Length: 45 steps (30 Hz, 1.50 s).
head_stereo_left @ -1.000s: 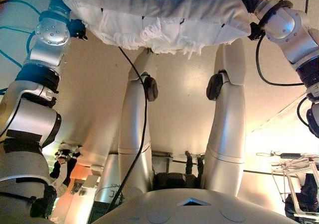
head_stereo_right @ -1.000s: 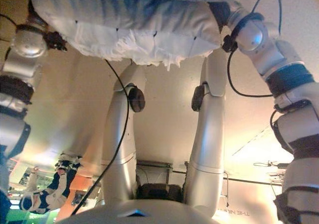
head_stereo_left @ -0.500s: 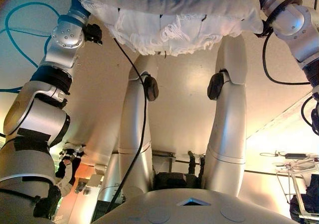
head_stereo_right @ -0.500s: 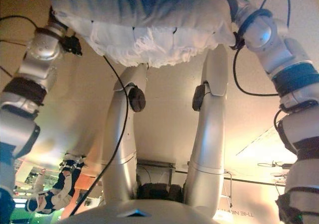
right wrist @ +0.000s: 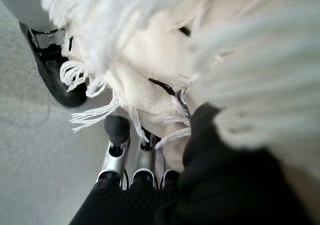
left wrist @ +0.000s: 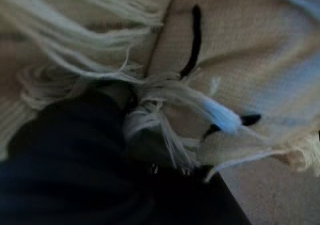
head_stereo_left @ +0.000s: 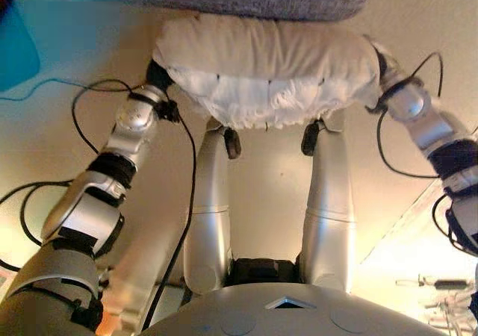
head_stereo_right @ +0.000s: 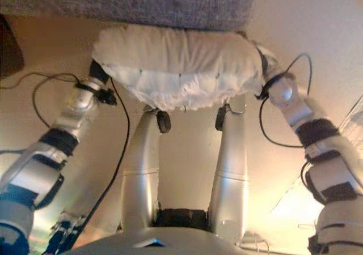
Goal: Pick up the cushion and take it to the sofa
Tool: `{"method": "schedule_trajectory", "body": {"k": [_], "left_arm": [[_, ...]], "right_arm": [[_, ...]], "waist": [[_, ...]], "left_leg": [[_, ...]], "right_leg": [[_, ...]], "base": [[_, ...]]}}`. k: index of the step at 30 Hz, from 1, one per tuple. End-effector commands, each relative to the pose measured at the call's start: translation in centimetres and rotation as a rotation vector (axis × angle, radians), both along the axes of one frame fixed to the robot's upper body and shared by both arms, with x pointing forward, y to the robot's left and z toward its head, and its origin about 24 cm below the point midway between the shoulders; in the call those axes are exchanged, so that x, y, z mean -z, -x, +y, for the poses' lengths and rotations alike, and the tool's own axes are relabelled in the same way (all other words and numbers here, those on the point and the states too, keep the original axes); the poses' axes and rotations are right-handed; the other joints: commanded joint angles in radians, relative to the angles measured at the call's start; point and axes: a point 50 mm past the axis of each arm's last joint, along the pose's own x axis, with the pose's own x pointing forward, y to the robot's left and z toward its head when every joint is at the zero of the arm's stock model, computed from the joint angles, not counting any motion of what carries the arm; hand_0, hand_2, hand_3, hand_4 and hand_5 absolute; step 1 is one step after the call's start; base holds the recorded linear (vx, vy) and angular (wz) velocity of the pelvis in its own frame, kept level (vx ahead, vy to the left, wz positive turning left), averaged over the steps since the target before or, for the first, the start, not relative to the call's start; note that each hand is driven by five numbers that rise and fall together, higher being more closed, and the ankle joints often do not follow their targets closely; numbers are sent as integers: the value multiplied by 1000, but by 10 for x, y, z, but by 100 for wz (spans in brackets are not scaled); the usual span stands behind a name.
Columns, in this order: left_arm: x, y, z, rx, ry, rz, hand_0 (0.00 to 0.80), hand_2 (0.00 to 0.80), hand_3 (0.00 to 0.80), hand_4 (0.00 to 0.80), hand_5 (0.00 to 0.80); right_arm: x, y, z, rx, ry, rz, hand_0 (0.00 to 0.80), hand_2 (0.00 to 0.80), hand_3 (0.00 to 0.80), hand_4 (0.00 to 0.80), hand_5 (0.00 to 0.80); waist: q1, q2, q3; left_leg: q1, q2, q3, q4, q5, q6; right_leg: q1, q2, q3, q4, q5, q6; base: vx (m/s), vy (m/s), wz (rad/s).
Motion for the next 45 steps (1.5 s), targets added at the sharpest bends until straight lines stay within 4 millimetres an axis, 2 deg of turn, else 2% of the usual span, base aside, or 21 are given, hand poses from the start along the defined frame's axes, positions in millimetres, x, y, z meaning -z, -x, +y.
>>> {"method": "schedule_trajectory", "body": {"k": [1, 4, 8, 13, 16, 19, 23, 26, 32, 38, 45], "left_arm": [[-33, 19, -49, 270, 134, -240, 800, 800, 800, 800, 800], [-18, 32, -44, 265, 176, -189, 800, 800, 800, 800, 800], [-1, 52, -38, 268, 231, -140, 800, 800, 800, 800, 800], [23, 81, -35, 257, 277, -56, 800, 800, 800, 800, 800], [31, 96, -30, 226, 330, -21, 800, 800, 800, 800, 800], [34, 108, -24, 189, 393, -17, 800, 800, 800, 800, 800], [19, 120, -21, 174, 439, -96, 800, 800, 800, 800, 800], [3, 121, -26, 196, 485, -165, 800, 800, 800, 800, 800], [-20, 119, -38, 246, 551, -253, 800, 800, 800, 800, 800], [-27, 117, -40, 257, 556, -263, 800, 800, 800, 800, 800], [-27, 119, -39, 261, 595, -244, 800, 800, 800, 800, 800]], "right_arm": [[-30, 21, 59, -298, -153, -228, 800, 800, 800, 800, 800], [-12, 36, 58, -288, -239, -193, 800, 800, 800, 800, 800], [10, 57, 51, -256, -310, -144, 800, 800, 800, 800, 800], [35, 86, 43, -221, -375, -63, 800, 800, 800, 800, 800], [39, 101, 42, -217, -430, -43, 800, 800, 800, 800, 800], [33, 111, 45, -234, -482, -63, 800, 800, 800, 800, 800], [13, 120, 49, -285, -546, -140, 800, 800, 800, 800, 800], [-8, 122, 56, -350, -618, -211, 800, 800, 800, 800, 800], [-35, 124, 64, -421, -656, -328, 800, 800, 800, 800, 800], [-38, 125, 65, -409, -663, -325, 800, 800, 800, 800, 800], [-35, 127, 67, -403, -668, -315, 800, 800, 800, 800, 800]], "waist": [[19, -24, -4], [22, -61, -4], [34, -91, -9], [42, -110, -157], [47, -116, -246], [52, -122, -326], [58, -126, -382], [62, -125, -408], [63, -125, -441], [55, -129, -453], [46, -135, -445]], "left_leg": [[177, -10, -38, -241, 191, -39], [342, -22, -38, -271, 169, -31], [577, -28, -47, -306, 136, -17], [777, -15, -64, -388, 115, -13], [900, -7, -61, -453, 106, -10], [992, -1, -58, -504, 98, -4], [1083, 3, -52, -562, 92, -1], [1132, 7, -48, -600, 90, 1], [1170, 8, -46, -626, 81, 2], [1178, 12, -45, -626, 73, 2], [1188, 24, -44, -626, 77, 0]], "right_leg": [[219, -22, -110, 52, -143, 60], [404, -23, -149, 11, -151, 61], [649, -18, -170, -25, -181, 60], [868, 5, -185, -113, -204, 48], [996, 20, -190, -177, -212, 43], [1077, 31, -187, -219, -210, 41], [1165, 43, -184, -277, -206, 40], [1210, 49, -185, -308, -206, 37], [1251, 53, -186, -346, -199, 40], [1260, 58, -170, -361, -193, 39], [1262, 84, -133, -365, -196, 20]], "base": [[-22, -112, -6], [17, -124, -7], [70, -77, -1], [207, -40, -3], [276, -19, -7], [232, -25, -3], [112, -28, -7], [50, -36, -6], [6, -40, -4], [-10, -67, 1], [-5, -118, -2]]}}
